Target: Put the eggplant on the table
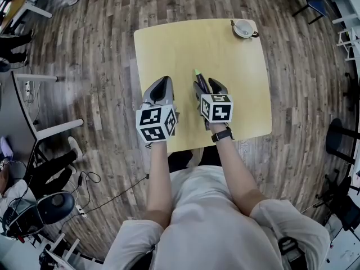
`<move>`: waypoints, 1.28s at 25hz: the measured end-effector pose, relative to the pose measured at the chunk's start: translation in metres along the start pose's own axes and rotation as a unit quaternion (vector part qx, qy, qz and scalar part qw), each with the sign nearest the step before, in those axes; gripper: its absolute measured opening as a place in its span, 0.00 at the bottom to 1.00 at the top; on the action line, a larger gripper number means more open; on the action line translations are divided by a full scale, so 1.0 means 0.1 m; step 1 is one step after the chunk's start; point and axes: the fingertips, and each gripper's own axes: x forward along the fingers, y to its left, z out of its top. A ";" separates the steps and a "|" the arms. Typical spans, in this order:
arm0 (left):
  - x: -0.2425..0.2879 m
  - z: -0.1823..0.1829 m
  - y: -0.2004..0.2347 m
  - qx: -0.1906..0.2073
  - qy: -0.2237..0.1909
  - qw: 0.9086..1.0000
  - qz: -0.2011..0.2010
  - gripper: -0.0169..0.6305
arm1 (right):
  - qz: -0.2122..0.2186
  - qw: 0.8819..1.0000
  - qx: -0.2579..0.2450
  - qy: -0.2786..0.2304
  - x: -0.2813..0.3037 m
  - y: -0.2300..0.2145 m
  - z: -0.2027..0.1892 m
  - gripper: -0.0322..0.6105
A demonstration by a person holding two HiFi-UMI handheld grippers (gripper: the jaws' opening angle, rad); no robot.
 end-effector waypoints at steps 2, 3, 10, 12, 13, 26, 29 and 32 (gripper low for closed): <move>-0.04 0.10 -0.02 0.004 -0.011 1.000 -0.002 0.04 | -0.004 1.000 -0.009 -0.015 -0.11 0.01 0.13 0.42; -0.06 0.15 -0.04 0.006 -0.017 1.000 -0.003 0.04 | -0.006 1.000 -0.013 -0.024 -0.17 0.01 0.19 0.42; -0.26 0.49 -0.21 0.028 -0.056 0.998 -0.012 0.04 | -0.021 0.996 -0.032 -0.082 -0.64 0.04 0.56 0.30; -0.33 0.60 -0.27 0.037 -0.068 0.997 -0.014 0.04 | -0.022 0.994 -0.040 -0.098 -0.78 0.06 0.66 0.28; -0.36 0.66 -0.30 0.041 -0.074 0.996 -0.015 0.04 | -0.023 0.993 -0.044 -0.105 -0.84 0.07 0.71 0.27; -0.70 1.18 -0.73 0.098 -0.129 0.986 -0.037 0.04 | -0.049 0.975 -0.084 -0.198 -1.58 0.20 1.23 0.18; -0.81 1.27 -0.81 0.106 -0.138 0.984 -0.040 0.04 | -0.051 0.971 -0.088 -0.217 -1.77 0.26 1.31 0.17; -0.87 1.32 -0.86 0.113 -0.145 0.982 -0.045 0.04 | -0.055 0.966 -0.091 -0.235 -1.92 0.29 1.40 0.16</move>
